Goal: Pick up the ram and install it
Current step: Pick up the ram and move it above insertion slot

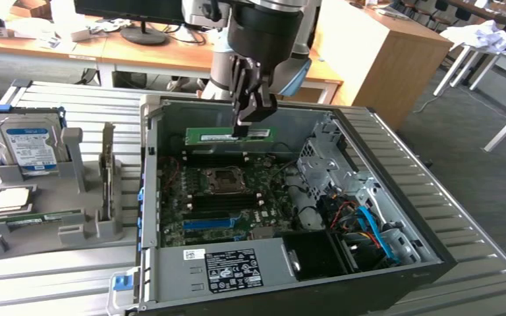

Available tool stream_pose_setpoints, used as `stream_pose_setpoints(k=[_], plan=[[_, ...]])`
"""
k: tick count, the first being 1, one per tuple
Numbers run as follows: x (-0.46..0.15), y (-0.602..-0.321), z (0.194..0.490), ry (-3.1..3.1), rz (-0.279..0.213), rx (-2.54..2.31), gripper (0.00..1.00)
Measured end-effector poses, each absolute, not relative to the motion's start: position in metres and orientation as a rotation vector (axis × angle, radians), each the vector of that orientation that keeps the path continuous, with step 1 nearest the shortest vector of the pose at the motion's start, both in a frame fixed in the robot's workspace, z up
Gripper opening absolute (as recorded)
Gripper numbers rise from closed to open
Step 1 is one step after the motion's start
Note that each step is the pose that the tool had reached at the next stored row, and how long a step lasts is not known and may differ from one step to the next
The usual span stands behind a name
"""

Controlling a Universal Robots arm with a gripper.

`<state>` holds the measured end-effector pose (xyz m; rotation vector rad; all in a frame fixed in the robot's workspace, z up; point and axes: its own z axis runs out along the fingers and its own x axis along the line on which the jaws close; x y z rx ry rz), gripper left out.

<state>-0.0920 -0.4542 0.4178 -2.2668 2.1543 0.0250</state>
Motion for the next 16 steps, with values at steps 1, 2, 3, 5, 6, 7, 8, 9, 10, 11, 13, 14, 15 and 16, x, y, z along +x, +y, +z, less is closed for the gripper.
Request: stream_pose_setpoints(k=[1, 2, 3, 5, 6, 7, 8, 9, 10, 11, 13, 14, 15, 16], plan=[[-0.091, -0.454, 0.418, 2.154, 0.025, -2.267, 0.13], [-0.09, -0.454, 0.418, 2.154, 0.025, -2.267, 0.13], [-0.089, -0.454, 0.418, 2.154, 0.025, -2.267, 0.13], [-0.086, -0.454, 0.418, 2.154, 0.025, -2.267, 0.13], [-0.085, -0.454, 0.418, 2.154, 0.025, -2.267, 0.13], [-0.084, -0.454, 0.418, 2.154, 0.025, -2.267, 0.13], [-0.083, -0.454, 0.418, 2.154, 0.025, -2.267, 0.13], [-0.082, -0.454, 0.418, 2.155, 0.025, -2.267, 0.13], [-0.081, -0.454, 0.418, 2.155, 0.025, -2.267, 0.13], [-0.08, -0.454, 0.418, 2.155, 0.025, -2.267, 0.13], [-0.078, -0.454, 0.418, 2.154, 0.025, -2.267, 0.13], [-0.077, -0.454, 0.418, 2.154, 0.025, -2.267, 0.13], [-0.076, -0.454, 0.418, 2.154, 0.025, -2.267, 0.13], [-0.074, -0.454, 0.418, 2.154, 0.025, -2.267, 0.13]])
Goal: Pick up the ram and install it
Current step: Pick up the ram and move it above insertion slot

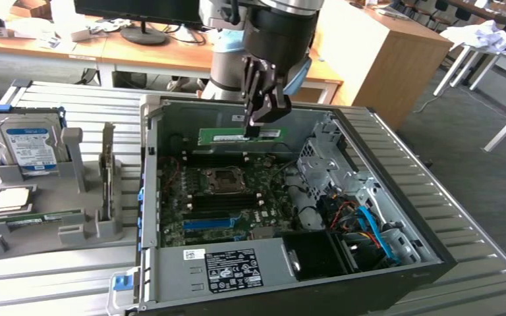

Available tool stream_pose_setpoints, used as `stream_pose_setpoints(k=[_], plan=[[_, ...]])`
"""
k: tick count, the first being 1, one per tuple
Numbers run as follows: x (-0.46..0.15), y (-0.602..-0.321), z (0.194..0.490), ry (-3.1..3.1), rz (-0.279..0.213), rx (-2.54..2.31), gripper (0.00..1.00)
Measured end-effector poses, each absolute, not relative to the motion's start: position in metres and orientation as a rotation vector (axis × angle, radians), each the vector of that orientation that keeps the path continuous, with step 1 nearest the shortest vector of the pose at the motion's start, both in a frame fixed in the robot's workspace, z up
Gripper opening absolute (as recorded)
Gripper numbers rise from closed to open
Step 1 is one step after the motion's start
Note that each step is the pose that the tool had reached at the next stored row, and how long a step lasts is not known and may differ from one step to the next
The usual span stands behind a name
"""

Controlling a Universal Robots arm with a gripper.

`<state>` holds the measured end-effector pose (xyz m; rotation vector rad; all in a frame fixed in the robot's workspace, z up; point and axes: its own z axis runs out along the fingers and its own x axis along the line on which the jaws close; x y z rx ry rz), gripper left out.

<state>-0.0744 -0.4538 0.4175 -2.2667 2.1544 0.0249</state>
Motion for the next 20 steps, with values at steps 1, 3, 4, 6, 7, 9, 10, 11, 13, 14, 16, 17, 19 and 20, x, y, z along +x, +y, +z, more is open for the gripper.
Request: stream_pose_setpoints(k=[1, 3, 4, 6, 7, 9, 10, 11, 13, 14, 16, 17, 19, 20], plan=[[-0.073, -0.454, 0.418, 2.154, 0.025, -2.267, 0.13], [-0.071, -0.454, 0.417, 2.154, 0.025, -2.267, 0.13], [-0.07, -0.454, 0.417, 2.154, 0.025, -2.267, 0.13], [-0.068, -0.453, 0.417, 2.154, 0.025, -2.267, 0.13], [-0.067, -0.453, 0.417, 2.155, 0.025, -2.267, 0.13], [-0.065, -0.453, 0.417, 2.155, 0.024, -2.267, 0.13], [-0.064, -0.453, 0.417, 2.155, 0.024, -2.267, 0.13], [-0.063, -0.452, 0.417, 2.155, 0.024, -2.267, 0.13], [-0.06, -0.452, 0.417, 2.155, 0.024, -2.267, 0.13], [-0.059, -0.452, 0.417, 2.155, 0.024, -2.267, 0.13], [-0.056, -0.452, 0.417, 2.155, 0.023, -2.268, 0.13], [-0.054, -0.452, 0.417, 2.156, 0.023, -2.268, 0.13], [-0.052, -0.451, 0.417, 2.156, 0.022, -2.268, 0.13], [-0.051, -0.451, 0.417, 2.156, 0.022, -2.268, 0.13]])
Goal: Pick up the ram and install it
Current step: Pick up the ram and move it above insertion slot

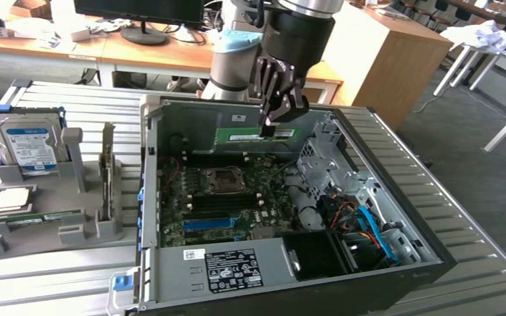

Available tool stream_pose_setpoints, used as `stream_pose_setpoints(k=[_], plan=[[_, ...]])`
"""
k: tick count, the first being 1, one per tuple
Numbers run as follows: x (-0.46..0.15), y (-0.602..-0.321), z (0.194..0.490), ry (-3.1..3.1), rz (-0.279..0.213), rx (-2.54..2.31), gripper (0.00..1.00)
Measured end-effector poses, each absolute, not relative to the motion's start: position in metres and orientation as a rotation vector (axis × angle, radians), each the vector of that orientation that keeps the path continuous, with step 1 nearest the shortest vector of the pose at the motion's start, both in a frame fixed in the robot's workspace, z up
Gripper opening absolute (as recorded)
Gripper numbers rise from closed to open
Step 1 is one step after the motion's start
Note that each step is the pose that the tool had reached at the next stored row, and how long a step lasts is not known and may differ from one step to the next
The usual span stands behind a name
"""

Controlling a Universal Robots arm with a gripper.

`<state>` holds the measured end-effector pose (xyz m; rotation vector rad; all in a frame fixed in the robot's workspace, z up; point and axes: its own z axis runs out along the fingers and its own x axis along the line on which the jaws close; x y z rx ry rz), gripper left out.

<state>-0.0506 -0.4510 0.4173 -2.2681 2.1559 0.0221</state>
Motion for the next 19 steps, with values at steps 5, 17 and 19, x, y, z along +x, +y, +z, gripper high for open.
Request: stream_pose_setpoints(k=[5, 17, 19], plan=[[-0.046, -0.45, 0.417, 2.156, 0.021, -2.269, 0.13], [-0.032, -0.448, 0.417, 2.157, 0.019, -2.27, 0.13], [-0.03, -0.447, 0.417, 2.157, 0.019, -2.27, 0.13]])
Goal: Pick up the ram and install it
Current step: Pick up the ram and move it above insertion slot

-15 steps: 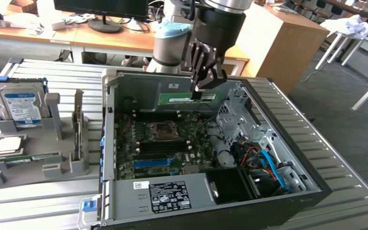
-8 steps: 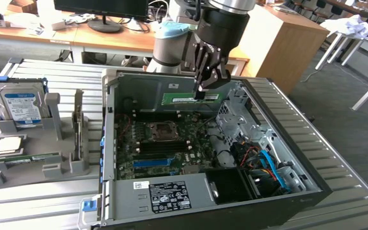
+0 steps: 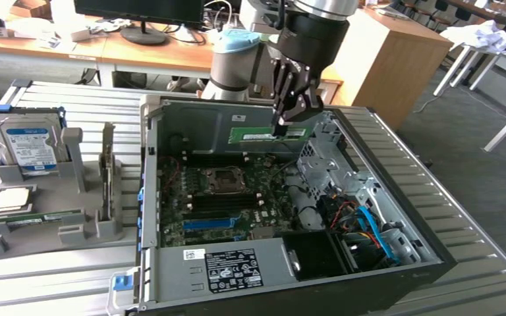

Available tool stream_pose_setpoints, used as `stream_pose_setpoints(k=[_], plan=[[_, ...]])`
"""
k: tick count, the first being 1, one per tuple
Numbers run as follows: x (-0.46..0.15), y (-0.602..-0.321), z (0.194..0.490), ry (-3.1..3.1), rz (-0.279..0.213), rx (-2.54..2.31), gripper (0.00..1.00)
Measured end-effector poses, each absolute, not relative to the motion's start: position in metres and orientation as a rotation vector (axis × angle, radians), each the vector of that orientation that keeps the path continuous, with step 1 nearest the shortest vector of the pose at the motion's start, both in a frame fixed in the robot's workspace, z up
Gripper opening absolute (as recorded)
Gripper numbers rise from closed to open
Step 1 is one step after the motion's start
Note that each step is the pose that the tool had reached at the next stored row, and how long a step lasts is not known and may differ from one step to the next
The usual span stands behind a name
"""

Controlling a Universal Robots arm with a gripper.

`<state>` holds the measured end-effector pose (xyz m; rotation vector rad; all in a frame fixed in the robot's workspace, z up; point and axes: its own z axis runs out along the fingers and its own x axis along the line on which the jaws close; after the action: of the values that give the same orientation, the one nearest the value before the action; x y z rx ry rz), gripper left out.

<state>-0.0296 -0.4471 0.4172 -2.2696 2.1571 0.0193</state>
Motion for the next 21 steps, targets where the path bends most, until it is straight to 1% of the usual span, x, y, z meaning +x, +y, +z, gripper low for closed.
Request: stream_pose_setpoints(k=[16, 21], plan=[[-0.011, -0.423, 0.416, 2.155, 0.019, -2.272, 0.13], [-0.007, -0.42, 0.416, 2.154, 0.019, -2.273, 0.13]])
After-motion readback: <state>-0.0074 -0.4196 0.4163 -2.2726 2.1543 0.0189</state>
